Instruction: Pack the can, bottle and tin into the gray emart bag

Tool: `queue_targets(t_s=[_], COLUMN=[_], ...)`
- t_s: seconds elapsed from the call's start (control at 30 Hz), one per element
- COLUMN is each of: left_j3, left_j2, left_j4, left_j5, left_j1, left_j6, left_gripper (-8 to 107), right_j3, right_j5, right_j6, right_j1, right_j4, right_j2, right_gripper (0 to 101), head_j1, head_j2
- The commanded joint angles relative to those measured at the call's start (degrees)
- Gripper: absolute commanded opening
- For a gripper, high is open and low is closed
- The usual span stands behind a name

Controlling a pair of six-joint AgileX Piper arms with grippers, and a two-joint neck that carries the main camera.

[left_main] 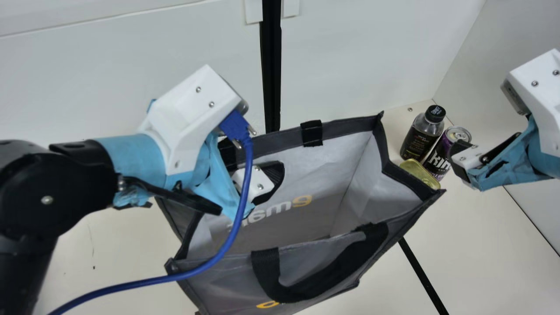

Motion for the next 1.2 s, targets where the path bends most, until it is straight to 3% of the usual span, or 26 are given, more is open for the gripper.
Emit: queue_targets(t_s=[0.0, 0.37, 0.67, 1.17], left_j3=[0.3, 1.5, 1.8, -1.2], left_j2=[0.2, 0.1, -1.2, -3.7], left_j4=[0.2, 1.5, 4.0, 14.5], left_j5=[0.0, 0.0, 0.0, 0.0], left_j1=[-0.2, -0.2, 0.7, 3.1], left_j6=[0.1, -0.4, -3.4, -12.6], left_gripper=[83, 10, 10, 10], right_j3=[0.0, 0.0, 0.0, 0.0], right_j5=[0.0, 0.0, 0.0, 0.0], right_j6=[0.0, 0.0, 0.0, 0.0], right_j1=[0.0, 0.0, 0.0, 0.0], right_j4=[0.0, 0.0, 0.0, 0.0], right_j2=[0.0, 0.0, 0.0, 0.0], right_gripper=[91, 91, 91, 91], head_j1=[-1.4, -1.4, -1.4, -1.4], head_j2=[0.0, 0.0, 0.0, 0.0])
